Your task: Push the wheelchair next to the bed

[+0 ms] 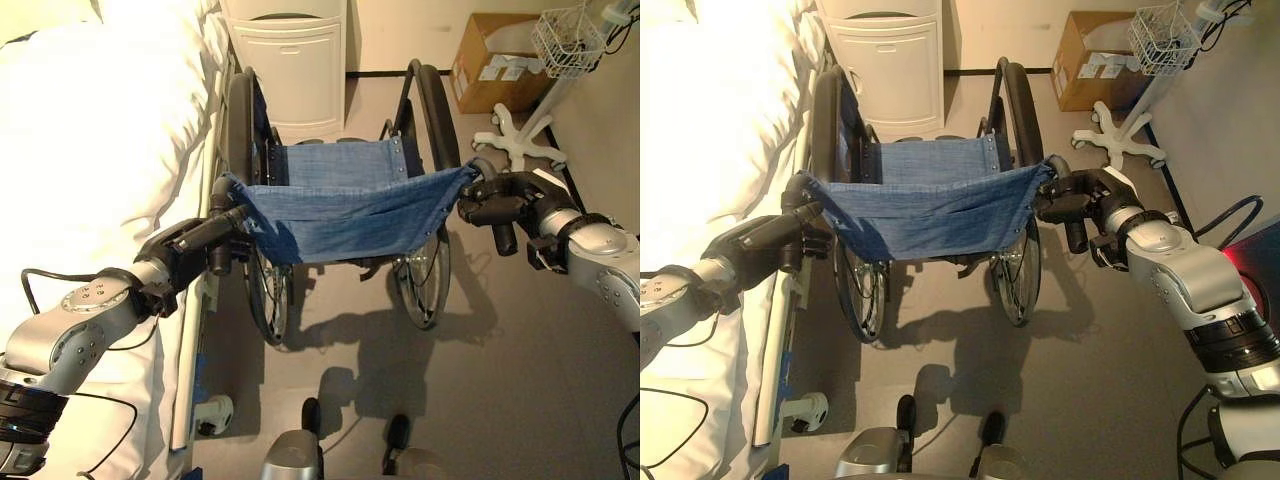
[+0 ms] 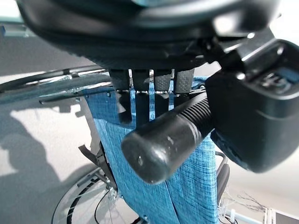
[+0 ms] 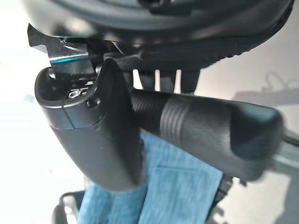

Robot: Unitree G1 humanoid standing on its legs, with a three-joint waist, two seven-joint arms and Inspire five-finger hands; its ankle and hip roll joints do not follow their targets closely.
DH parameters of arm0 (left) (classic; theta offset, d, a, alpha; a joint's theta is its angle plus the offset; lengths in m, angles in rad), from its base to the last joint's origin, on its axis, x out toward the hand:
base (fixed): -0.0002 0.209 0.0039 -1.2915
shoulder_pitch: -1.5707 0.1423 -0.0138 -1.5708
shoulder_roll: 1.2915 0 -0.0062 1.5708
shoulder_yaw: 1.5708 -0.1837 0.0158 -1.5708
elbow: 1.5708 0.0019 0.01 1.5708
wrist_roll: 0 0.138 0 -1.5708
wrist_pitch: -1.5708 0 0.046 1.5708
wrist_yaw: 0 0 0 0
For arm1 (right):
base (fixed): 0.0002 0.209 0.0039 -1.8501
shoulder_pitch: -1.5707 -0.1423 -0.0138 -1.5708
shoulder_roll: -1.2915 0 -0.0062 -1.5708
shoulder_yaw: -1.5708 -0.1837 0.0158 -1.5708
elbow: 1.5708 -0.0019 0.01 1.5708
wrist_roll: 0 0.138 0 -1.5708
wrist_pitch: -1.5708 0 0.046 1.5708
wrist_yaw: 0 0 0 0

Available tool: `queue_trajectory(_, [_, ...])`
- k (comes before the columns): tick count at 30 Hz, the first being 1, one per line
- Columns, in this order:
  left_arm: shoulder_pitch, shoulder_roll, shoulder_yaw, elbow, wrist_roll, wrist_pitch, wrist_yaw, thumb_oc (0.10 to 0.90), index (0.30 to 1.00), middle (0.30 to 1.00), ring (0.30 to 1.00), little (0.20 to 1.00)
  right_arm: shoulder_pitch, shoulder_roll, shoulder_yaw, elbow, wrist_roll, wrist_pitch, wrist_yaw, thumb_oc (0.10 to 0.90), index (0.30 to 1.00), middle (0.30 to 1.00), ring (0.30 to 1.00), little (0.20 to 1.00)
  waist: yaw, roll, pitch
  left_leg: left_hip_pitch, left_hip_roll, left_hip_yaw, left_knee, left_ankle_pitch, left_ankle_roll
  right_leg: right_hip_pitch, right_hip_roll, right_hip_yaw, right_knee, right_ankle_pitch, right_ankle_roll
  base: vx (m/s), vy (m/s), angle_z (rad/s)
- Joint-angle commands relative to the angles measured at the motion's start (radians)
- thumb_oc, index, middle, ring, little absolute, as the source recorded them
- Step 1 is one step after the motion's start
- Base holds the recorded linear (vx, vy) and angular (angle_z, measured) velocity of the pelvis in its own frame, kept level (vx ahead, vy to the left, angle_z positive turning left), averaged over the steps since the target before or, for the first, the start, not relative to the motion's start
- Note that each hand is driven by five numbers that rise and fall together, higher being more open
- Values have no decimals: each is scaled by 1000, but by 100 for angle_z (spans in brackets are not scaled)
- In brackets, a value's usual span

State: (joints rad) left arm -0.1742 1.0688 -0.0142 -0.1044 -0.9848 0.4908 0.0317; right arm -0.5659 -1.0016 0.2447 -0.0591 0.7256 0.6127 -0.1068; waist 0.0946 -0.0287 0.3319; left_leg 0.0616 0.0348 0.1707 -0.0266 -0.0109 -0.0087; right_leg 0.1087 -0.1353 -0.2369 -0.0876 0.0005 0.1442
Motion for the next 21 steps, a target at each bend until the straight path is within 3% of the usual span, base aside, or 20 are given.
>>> queue_trajectory(1, [-110,24,152,37,50,-119,56,800,900,900,900,900,33,10,-21,-124,60,-120,37,800,900,900,900,900,-25,33,-119,-29,5,2,0,31,-50,-66,10,-38,36,50,-13,-7,-30,-2])
queue_trajectory(7, [-18,73,283,76,148,-104,84,800,900,900,900,900,74,-19,-96,-144,57,-129,5,800,900,900,900,900,-15,33,-127,-26,10,3,-9,34,-55,-56,15,-48,25,47,-14,-4,-17,-1])
queue_trajectory(15, [180,112,534,82,231,-107,102,800,900,900,900,900,204,-61,-292,-182,84,-160,-39,800,900,900,900,900,-2,34,-141,-26,22,-3,-20,41,-65,-41,24,-67,10,41,-19,0,0,0])
queue_trajectory(21, [281,106,660,101,199,-128,132,800,900,900,900,900,276,-54,-385,-187,97,-190,-59,800,900,900,900,900,5,37,-150,-26,28,-6,-30,47,-72,-38,26,-79,6,36,-20,-2,-1,4])
